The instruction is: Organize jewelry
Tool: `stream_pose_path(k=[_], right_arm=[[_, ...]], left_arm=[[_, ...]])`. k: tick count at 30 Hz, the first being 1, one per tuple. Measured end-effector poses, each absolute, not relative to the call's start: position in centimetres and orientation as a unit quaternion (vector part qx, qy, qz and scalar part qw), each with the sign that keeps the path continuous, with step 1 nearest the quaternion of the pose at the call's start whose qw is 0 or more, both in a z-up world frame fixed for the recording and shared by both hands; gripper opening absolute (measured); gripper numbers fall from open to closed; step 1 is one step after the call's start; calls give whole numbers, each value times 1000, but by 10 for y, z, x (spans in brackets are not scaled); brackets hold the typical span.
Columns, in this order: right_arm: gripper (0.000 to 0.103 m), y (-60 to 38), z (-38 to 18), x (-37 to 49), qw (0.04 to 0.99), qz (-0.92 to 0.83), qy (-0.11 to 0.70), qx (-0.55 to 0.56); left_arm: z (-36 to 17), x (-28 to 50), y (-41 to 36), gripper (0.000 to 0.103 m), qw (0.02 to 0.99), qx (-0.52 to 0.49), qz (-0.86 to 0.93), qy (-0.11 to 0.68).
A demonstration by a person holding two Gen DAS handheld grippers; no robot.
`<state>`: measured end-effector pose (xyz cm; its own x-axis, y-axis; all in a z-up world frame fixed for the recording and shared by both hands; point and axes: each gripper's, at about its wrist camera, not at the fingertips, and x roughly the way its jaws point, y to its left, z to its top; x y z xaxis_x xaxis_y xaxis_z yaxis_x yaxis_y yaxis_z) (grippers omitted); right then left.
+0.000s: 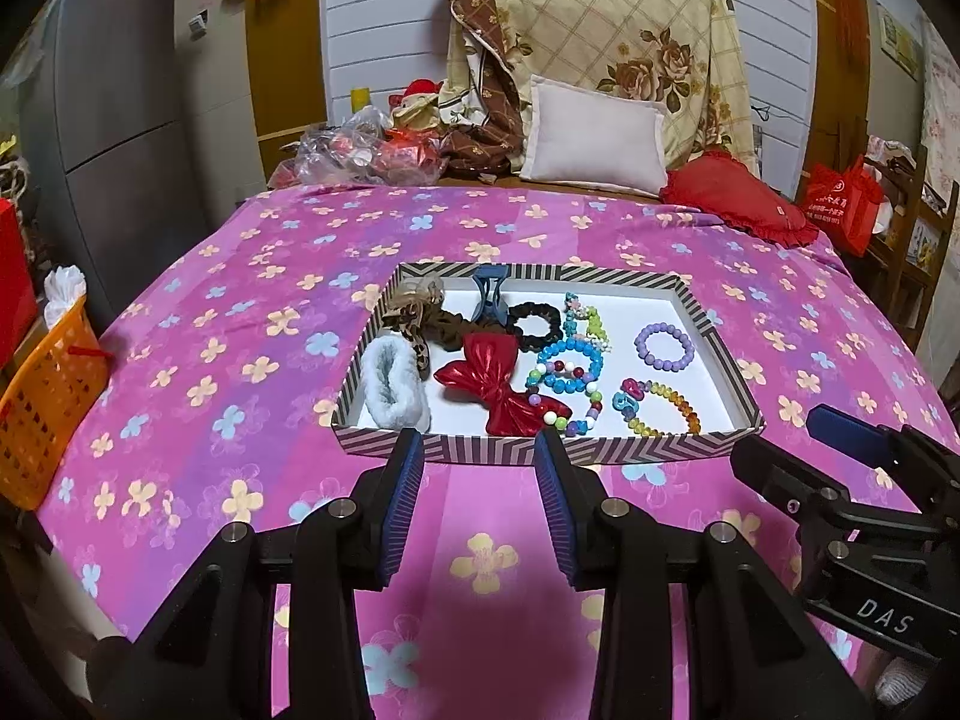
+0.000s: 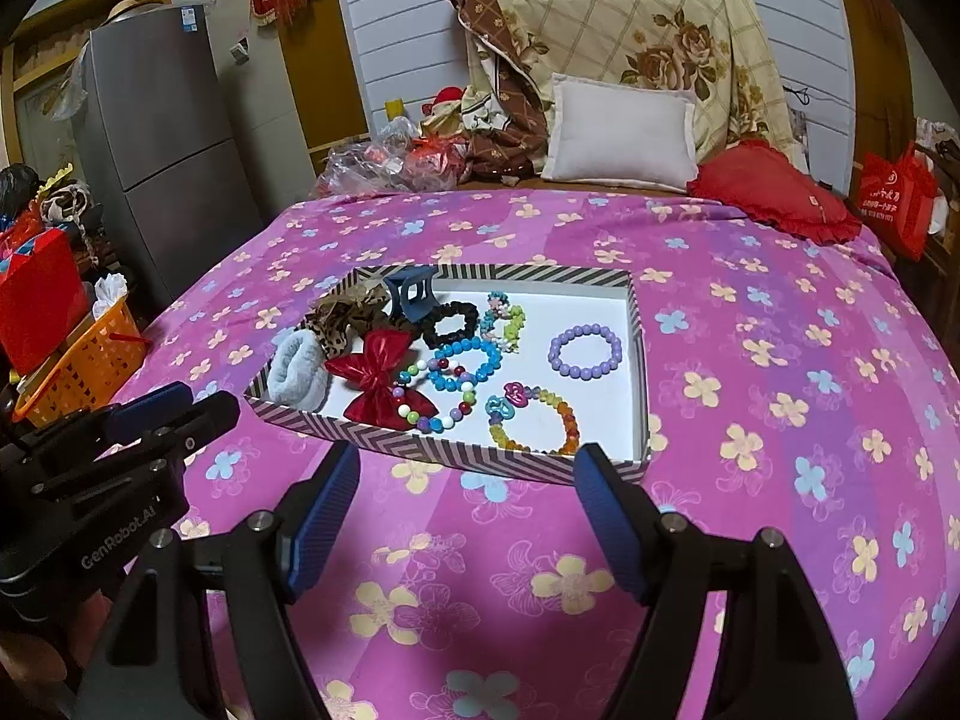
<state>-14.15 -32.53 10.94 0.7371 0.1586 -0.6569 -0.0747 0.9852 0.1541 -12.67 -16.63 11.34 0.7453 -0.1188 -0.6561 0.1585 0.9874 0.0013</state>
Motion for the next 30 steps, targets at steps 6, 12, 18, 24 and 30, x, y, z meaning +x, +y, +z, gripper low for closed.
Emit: stream_pose_path(k=[6,12,18,24,30], right_arm=[[77,-324,106,-138,928,65,364,57],[77,-323,105,-136,926,66,366,58],[77,-324,100,-134,925,64,370,61],[77,-325,98,-133,924,65,371,62],[78,-326,95,-132,924,66,373,61]], left_arm=[[110,-125,-166,34,932,27,-74,353],[108,-124,-166,34,933,30,-71,353],[108,-124,-165,34,933,27,-70,352],[105,-123,-163,34,933,24,-69,352],[104,-123,-163,34,933,25,-69,354]])
